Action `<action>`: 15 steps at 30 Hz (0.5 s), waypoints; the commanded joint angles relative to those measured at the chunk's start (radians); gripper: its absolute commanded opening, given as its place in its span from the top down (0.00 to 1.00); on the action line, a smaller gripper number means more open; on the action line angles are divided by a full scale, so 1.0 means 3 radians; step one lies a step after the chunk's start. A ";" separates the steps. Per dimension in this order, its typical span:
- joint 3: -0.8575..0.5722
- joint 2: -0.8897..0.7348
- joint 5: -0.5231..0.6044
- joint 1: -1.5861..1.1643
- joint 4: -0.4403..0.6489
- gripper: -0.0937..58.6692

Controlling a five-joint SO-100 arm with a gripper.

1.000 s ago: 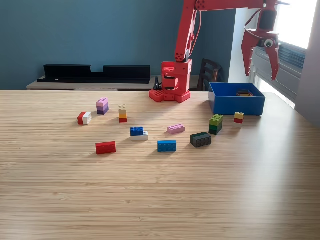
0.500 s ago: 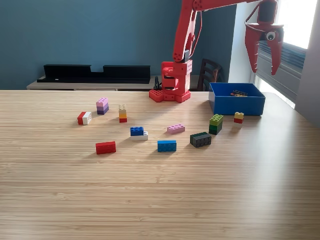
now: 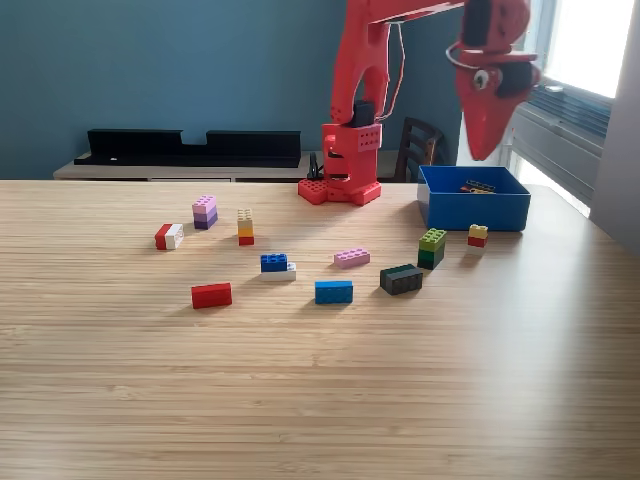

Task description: Grasp a lego block and put it in the bin.

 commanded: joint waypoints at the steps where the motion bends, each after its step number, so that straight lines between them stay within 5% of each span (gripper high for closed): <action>1: -0.0005 0.0077 -0.0271 0.0757 0.0056 1.00; 15: -0.0051 0.0077 -0.0716 0.1360 0.0051 1.00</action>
